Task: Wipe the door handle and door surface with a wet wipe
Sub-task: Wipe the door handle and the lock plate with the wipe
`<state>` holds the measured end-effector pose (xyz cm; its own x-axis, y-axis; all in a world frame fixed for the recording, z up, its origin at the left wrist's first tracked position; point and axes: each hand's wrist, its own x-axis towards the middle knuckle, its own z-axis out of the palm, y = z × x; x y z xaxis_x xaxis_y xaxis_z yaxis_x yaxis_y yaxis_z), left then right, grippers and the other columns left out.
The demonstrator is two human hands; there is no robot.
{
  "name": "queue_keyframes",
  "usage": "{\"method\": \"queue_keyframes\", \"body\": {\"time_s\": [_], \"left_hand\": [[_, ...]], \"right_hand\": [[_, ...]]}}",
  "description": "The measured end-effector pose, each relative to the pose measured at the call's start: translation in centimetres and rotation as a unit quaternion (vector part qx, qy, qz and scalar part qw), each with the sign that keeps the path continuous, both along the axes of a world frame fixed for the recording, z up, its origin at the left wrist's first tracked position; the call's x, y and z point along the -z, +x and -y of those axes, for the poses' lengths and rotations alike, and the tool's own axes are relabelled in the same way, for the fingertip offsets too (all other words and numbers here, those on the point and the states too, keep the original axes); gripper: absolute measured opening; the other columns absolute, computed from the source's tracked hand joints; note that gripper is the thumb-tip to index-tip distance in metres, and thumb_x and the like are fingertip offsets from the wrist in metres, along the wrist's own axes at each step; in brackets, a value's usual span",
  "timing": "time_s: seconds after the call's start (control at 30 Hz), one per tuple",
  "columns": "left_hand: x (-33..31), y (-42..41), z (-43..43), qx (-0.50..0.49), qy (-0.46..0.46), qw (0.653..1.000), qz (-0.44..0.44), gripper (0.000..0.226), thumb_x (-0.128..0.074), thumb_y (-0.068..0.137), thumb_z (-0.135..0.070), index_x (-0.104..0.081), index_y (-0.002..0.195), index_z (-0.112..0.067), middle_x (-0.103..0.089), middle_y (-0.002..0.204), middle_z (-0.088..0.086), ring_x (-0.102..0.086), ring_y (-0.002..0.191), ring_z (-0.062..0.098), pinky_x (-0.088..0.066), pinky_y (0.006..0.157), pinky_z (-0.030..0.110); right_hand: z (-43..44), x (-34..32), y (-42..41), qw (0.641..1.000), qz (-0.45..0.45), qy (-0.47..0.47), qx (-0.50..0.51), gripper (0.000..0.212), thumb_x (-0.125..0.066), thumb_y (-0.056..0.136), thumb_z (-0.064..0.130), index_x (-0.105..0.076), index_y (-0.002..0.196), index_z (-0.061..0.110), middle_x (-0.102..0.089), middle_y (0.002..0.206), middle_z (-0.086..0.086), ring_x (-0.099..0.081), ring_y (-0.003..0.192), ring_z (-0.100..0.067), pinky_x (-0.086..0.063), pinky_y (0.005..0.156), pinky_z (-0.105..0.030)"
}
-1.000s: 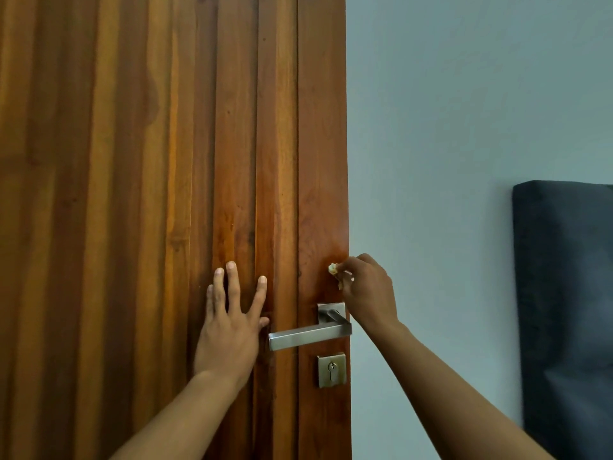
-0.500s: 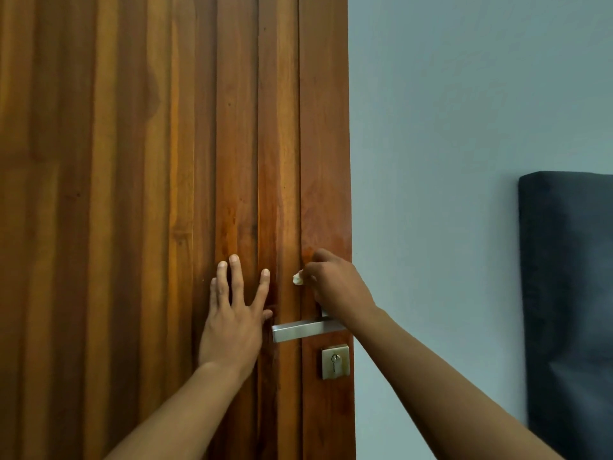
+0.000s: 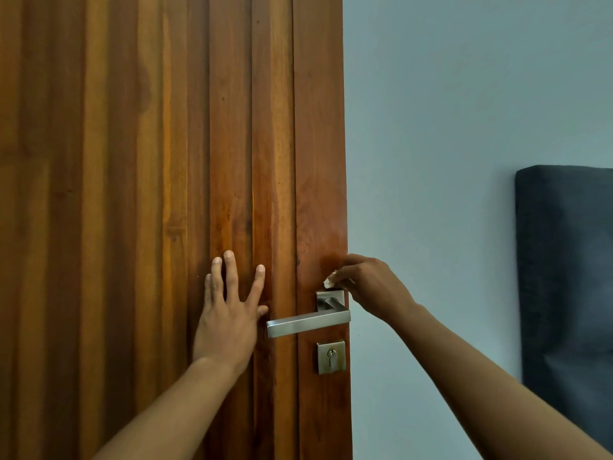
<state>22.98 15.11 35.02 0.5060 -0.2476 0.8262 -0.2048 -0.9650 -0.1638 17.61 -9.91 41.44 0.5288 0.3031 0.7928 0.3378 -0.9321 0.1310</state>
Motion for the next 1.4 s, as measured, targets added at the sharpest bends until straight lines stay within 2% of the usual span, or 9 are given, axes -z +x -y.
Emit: {"method": "queue_keyframes", "body": {"time_s": [0.1, 0.3, 0.53, 0.83, 1.0, 1.13, 1.23, 1.3, 1.4], "left_hand": [[-0.1, -0.1, 0.1, 0.004, -0.003, 1.000, -0.003, 0.069, -0.006, 0.093, -0.047, 0.018, 0.152, -0.019, 0.043, 0.148, 0.028, 0.033, 0.140, 0.046, 0.007, 0.117, 0.053], [-0.1, 0.3, 0.0, 0.002, 0.001, 1.000, -0.003, 0.073, -0.028, 0.100, -0.047, 0.013, 0.154, -0.020, 0.040, 0.149, 0.028, 0.032, 0.141, 0.046, 0.001, 0.119, 0.054], [-0.5, 0.3, -0.2, 0.010, 0.003, 1.000, -0.005, 0.070, -0.015, 0.095, -0.047, 0.011, 0.154, -0.019, 0.035, 0.151, 0.031, 0.028, 0.142, 0.047, -0.003, 0.121, 0.056], [-0.4, -0.1, 0.4, 0.008, 0.007, 1.000, -0.019, 0.070, -0.023, 0.101, -0.046, 0.013, 0.154, -0.021, 0.034, 0.152, 0.031, 0.026, 0.143, 0.047, -0.003, 0.121, 0.055], [-0.1, -0.4, 0.5, 0.004, 0.008, 1.000, -0.024, 0.070, -0.021, 0.101, -0.047, 0.021, 0.151, -0.021, 0.038, 0.150, 0.031, 0.027, 0.143, 0.047, -0.003, 0.122, 0.055], [-0.2, -0.5, 0.6, 0.009, 0.007, 1.000, -0.026, 0.070, -0.022, 0.101, -0.047, 0.022, 0.150, -0.022, 0.040, 0.148, 0.030, 0.030, 0.142, 0.047, -0.002, 0.122, 0.055], [-0.2, -0.6, 0.5, -0.003, 0.012, 0.999, -0.030, 0.071, -0.020, 0.101, -0.047, 0.023, 0.151, -0.021, 0.038, 0.149, 0.032, 0.029, 0.142, 0.048, -0.003, 0.122, 0.055], [-0.2, -0.6, 0.5, -0.010, 0.013, 0.999, -0.033, 0.071, -0.019, 0.101, -0.048, 0.026, 0.150, -0.021, 0.039, 0.148, 0.032, 0.029, 0.141, 0.048, -0.002, 0.122, 0.055], [-0.3, -0.6, 0.5, -0.013, 0.017, 0.999, -0.030, 0.071, -0.018, 0.101, -0.048, 0.027, 0.149, -0.020, 0.039, 0.148, 0.032, 0.028, 0.142, 0.049, -0.002, 0.122, 0.054]], "right_hand": [[0.7, 1.2, 0.0, 0.998, 0.015, 0.052, 0.006, 0.019, -0.070, 0.087, 0.020, -0.076, 0.105, 0.021, -0.071, 0.097, 0.002, -0.066, 0.083, -0.014, -0.054, 0.072, -0.023], [0.7, 3.8, 0.6, 0.978, 0.026, 0.205, 0.007, 0.017, -0.067, 0.090, 0.018, -0.076, 0.104, 0.020, -0.069, 0.089, 0.004, -0.062, 0.077, -0.010, -0.044, 0.067, -0.012], [-0.9, 7.2, 0.5, 0.944, 0.036, 0.327, 0.029, 0.019, -0.062, 0.092, 0.020, -0.075, 0.107, 0.018, -0.070, 0.093, 0.002, -0.062, 0.082, -0.012, -0.053, 0.075, -0.027], [-2.6, 10.9, 0.2, 0.907, -0.004, 0.415, 0.072, 0.018, -0.061, 0.090, 0.019, -0.078, 0.084, 0.023, -0.069, 0.087, 0.005, -0.060, 0.076, -0.009, -0.052, 0.074, -0.025], [-4.9, 12.0, 0.1, 0.904, 0.010, 0.418, 0.091, 0.019, -0.058, 0.092, 0.021, -0.076, 0.087, 0.023, -0.069, 0.091, 0.005, -0.062, 0.078, -0.013, -0.052, 0.071, -0.027], [-7.1, 12.8, 0.3, 0.912, 0.039, 0.392, 0.117, 0.021, -0.056, 0.096, 0.026, -0.073, 0.106, 0.019, -0.068, 0.103, 0.008, -0.062, 0.083, -0.011, -0.042, 0.071, -0.014], [-8.3, 13.7, 0.5, 0.922, 0.042, 0.367, 0.118, 0.023, -0.047, 0.101, 0.031, -0.065, 0.114, 0.025, -0.056, 0.096, 0.027, -0.056, 0.078, 0.004, -0.039, 0.066, 0.000], [-8.9, 14.2, 0.3, 0.932, 0.026, 0.344, 0.110, 0.022, -0.048, 0.100, 0.026, -0.057, 0.120, 0.024, -0.053, 0.098, 0.024, -0.057, 0.084, 0.004, -0.050, 0.071, -0.009], [-9.6, 15.5, 0.7, 0.959, 0.043, 0.244, 0.135, 0.051, -0.060, 0.090, 0.020, -0.048, 0.138, 0.007, -0.056, 0.129, -0.007, -0.064, 0.101, -0.021, -0.057, 0.076, -0.029]]}}
